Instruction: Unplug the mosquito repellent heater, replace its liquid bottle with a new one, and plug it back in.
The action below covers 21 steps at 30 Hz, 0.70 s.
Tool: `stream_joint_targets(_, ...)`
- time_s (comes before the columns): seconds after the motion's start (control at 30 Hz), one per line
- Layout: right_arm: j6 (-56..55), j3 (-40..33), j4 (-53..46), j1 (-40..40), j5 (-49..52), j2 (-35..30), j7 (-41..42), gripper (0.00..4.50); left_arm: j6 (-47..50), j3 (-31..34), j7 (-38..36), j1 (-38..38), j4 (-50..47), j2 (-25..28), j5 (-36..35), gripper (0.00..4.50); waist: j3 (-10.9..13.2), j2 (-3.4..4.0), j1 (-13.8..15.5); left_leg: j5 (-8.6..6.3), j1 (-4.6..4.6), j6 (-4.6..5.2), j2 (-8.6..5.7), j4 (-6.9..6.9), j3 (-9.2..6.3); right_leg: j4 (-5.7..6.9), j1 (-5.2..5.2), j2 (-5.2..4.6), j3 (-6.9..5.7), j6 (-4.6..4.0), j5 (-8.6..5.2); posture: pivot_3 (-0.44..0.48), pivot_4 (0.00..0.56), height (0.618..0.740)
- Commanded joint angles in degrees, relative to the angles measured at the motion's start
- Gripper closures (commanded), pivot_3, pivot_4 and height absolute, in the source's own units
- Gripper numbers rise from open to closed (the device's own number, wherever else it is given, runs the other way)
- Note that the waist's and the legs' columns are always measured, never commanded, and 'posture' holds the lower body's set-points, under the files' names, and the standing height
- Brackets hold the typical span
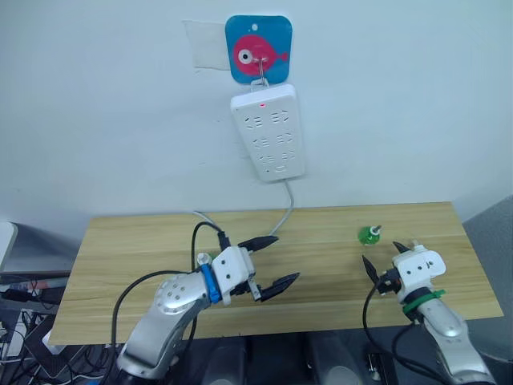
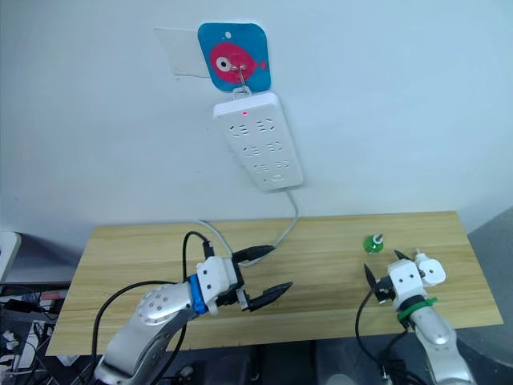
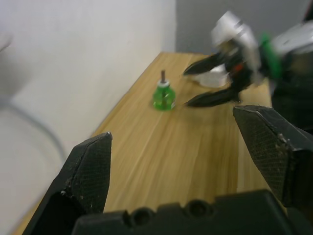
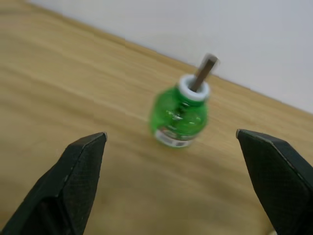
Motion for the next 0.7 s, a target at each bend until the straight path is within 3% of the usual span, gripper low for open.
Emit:
stream_joint_targets(0.03,5.52,-0.41,-12.84,0.77,3.3,-4.29,6.91,0.05,-0.16,3.99,5.77,5.88,-5.82,-1.54,-0.63,0.0,0.12,0.05,0.05,0.0,0.02,0.0,0.01,0.0,-0.04,-0.01,0.03,0.01,0.0,0.0,0.0,-0.011,0.306,0.74)
stream_joint_targets(0.17,23.75,3.37,-25.12,-4.98,15.56,-9.12,16.92,0.05,-3.13,9.93,13.67,15.67,-10.52,-4.68,2.09,0.0,0.3,-0.11,0.04,-0.01,0.07,0.01,0.05,-0.06,0.05,-0.07,0.05,0.05,0.36,-0.01,-0.01,0.008,0.318,0.74)
stream_joint_targets(0.33,32.15,6.31,-28.4,-14.89,21.02,-11.67,24.84,0.05,-4.45,15.45,21.96,21.78,-12.75,-9.34,3.73,0.0,1.4,-0.32,2.29,-0.01,0.11,0.01,0.03,-0.04,-0.04,-0.19,0.2,0.03,0.27,-0.04,-0.02,0.052,0.355,0.74)
stream_joint_targets(0.57,40.03,8.33,-28.86,-26.84,25.79,-13.25,32.51,0.05,-9.51,14.66,26.12,27.68,-10.12,-13.74,7.4,0.0,3.55,-0.72,3.86,-0.03,-0.11,0.05,-0.01,-0.01,-0.05,-0.66,0.21,-0.03,0.24,0.1,0.24,0.094,0.403,0.74)
stream_joint_targets(0.7,42.34,8.83,-29.62,-29.68,27.19,-14.12,35.54,0.05,-12.65,13.45,27.92,28.72,-6.61,-16.03,9.38,0.0,4.8,-0.63,4.36,-0.04,-0.29,0.05,0.02,-0.06,-0.06,-0.66,0.0,-0.03,0.19,0.07,0.23,0.104,0.432,0.74)
